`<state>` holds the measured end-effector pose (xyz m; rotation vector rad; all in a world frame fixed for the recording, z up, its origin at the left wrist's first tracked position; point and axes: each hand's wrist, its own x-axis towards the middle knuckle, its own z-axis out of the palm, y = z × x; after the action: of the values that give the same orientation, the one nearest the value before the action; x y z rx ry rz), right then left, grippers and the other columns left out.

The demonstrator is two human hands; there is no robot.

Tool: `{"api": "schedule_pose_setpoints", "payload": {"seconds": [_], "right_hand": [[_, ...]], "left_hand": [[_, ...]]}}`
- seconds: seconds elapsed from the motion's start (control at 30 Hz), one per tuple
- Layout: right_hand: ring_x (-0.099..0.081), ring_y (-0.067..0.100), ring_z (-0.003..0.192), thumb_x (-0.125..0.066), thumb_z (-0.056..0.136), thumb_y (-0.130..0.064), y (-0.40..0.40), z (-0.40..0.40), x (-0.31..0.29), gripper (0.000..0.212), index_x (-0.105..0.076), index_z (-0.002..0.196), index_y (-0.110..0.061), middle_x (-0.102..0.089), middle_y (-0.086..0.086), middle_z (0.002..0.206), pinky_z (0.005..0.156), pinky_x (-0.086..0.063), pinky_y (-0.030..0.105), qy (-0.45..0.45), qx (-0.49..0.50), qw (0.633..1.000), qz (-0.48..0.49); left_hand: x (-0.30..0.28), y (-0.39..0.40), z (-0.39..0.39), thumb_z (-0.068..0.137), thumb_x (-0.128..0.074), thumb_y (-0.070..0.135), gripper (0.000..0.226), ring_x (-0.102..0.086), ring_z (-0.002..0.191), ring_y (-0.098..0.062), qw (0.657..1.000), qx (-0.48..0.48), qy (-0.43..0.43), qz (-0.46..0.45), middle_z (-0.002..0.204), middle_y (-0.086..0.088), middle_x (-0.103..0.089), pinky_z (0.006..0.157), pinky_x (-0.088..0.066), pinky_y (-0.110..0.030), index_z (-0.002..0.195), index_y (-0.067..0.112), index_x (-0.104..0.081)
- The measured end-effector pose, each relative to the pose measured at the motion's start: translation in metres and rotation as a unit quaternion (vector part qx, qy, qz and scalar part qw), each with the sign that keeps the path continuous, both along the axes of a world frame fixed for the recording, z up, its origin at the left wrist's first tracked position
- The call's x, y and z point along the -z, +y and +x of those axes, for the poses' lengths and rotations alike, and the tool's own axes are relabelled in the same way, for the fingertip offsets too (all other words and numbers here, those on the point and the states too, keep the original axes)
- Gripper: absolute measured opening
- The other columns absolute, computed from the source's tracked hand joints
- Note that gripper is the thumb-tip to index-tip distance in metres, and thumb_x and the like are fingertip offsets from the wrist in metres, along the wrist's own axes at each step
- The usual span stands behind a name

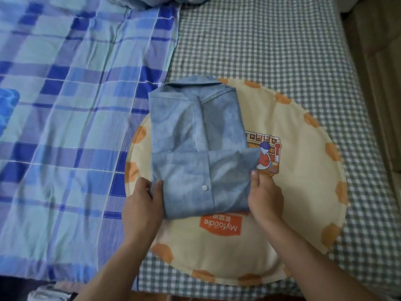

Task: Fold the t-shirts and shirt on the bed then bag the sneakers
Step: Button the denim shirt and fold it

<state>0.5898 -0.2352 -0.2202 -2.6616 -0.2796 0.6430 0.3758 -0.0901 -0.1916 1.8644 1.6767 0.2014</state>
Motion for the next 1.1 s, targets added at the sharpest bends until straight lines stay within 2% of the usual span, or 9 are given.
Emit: {"api": "schedule_pose_setpoints", "payload": {"seconds": [0.13, 0.23, 0.4, 0.5, 0.6, 0.77, 0.9, 1.0, 1.1], "right_hand": [[-0.044, 0.029, 0.073, -0.036, 0.107, -0.043, 0.007, -0.003, -0.003, 0.044, -0.06, 0.083, -0.015, -0.064, 0.013, 0.094, 0.067, -0.034, 0.033, -0.02, -0.001, 0.999, -0.028], [-0.044, 0.028, 0.069, -0.037, 0.107, -0.043, 0.009, -0.002, -0.006, 0.045, -0.063, 0.084, -0.015, -0.055, 0.007, 0.082, 0.066, -0.033, 0.032, -0.024, -0.003, 0.999, -0.032], [-0.06, 0.04, 0.082, -0.054, 0.102, -0.034, 0.003, 0.003, -0.012, 0.026, -0.058, 0.088, -0.012, -0.067, 0.019, 0.093, 0.066, -0.041, 0.039, -0.135, -0.057, 0.989, 0.009], [-0.054, 0.037, 0.118, -0.063, 0.097, -0.022, 0.014, 0.0, -0.027, 0.031, -0.063, 0.124, -0.007, -0.059, 0.017, 0.128, 0.098, -0.047, 0.049, -0.297, -0.239, 0.913, 0.145], [-0.026, 0.033, 0.151, -0.045, 0.104, -0.042, 0.037, 0.012, -0.02, 0.054, -0.043, 0.152, -0.016, -0.034, 0.011, 0.161, 0.123, -0.02, 0.051, -0.256, -0.505, 0.812, 0.14], [0.021, 0.013, 0.153, 0.0, 0.098, -0.068, 0.048, 0.069, 0.034, 0.069, 0.014, 0.158, -0.036, 0.014, -0.009, 0.168, 0.125, 0.0, 0.051, -0.117, -0.614, 0.773, -0.109], [0.018, 0.014, 0.154, -0.001, 0.1, -0.067, 0.051, 0.079, 0.029, 0.071, 0.008, 0.16, -0.031, 0.014, -0.007, 0.168, 0.126, 0.003, 0.048, -0.131, -0.649, 0.742, -0.105], [0.014, 0.015, 0.155, -0.01, 0.102, -0.065, 0.049, 0.089, 0.025, 0.07, 0.003, 0.161, -0.029, 0.008, -0.005, 0.169, 0.125, 0.001, 0.048, -0.138, -0.666, 0.726, -0.106], [0.008, 0.016, 0.155, -0.012, 0.101, -0.065, 0.052, 0.087, 0.022, 0.07, 0.0, 0.161, -0.03, 0.001, -0.005, 0.169, 0.123, 0.002, 0.047, -0.118, -0.665, 0.73, -0.104]], "left_hand": [[-0.001, -0.002, 0.015, 0.092, -0.06, 0.02, 0.019, -0.056, 0.101, -0.042, 0.989, 0.034, 0.052, 0.131, 0.107, -0.015, -0.061, 0.087, -0.046, -0.051, 0.11, 0.015, -0.055], [-0.006, -0.014, 0.041, 0.093, -0.055, 0.028, 0.053, -0.034, 0.142, -0.043, 0.915, 0.323, 0.042, 0.24, 0.151, -0.018, -0.043, 0.116, -0.027, -0.056, 0.145, 0.022, -0.051], [0.028, -0.008, 0.059, 0.096, -0.008, 0.075, 0.068, 0.023, 0.153, -0.035, 0.912, 0.353, 0.191, 0.081, 0.171, 0.001, 0.007, 0.119, 0.008, -0.068, 0.157, 0.049, 0.011], [0.041, -0.008, 0.063, 0.095, -0.004, 0.076, 0.069, 0.033, 0.149, -0.033, 0.92, 0.331, 0.199, 0.062, 0.169, 0.002, 0.016, 0.116, 0.013, -0.069, 0.154, 0.05, 0.021], [0.045, -0.012, 0.062, 0.097, -0.006, 0.075, 0.07, 0.029, 0.151, -0.033, 0.922, 0.325, 0.197, 0.072, 0.17, 0.0, 0.012, 0.116, 0.011, -0.069, 0.157, 0.046, 0.016], [0.045, -0.006, 0.071, 0.094, -0.002, 0.077, 0.072, 0.033, 0.149, -0.033, 0.916, 0.334, 0.221, 0.022, 0.168, -0.001, 0.021, 0.115, 0.015, -0.068, 0.153, 0.045, 0.026], [0.029, 0.031, 0.063, 0.089, -0.004, 0.083, 0.075, -0.003, 0.155, -0.031, 0.885, 0.404, 0.23, 0.011, 0.17, 0.005, -0.003, 0.115, -0.006, -0.059, 0.155, 0.053, 0.011], [0.012, 0.081, 0.043, 0.095, -0.011, 0.074, 0.067, -0.037, 0.138, -0.028, 0.813, 0.523, 0.221, 0.124, 0.157, 0.002, -0.037, 0.106, -0.027, -0.051, 0.155, 0.047, -0.024], [0.011, 0.117, 0.062, 0.1, -0.029, 0.063, 0.059, -0.039, 0.141, -0.037, 0.758, 0.585, 0.17, 0.233, 0.156, -0.009, -0.04, 0.112, -0.031, -0.052, 0.149, 0.035, -0.044]]}}
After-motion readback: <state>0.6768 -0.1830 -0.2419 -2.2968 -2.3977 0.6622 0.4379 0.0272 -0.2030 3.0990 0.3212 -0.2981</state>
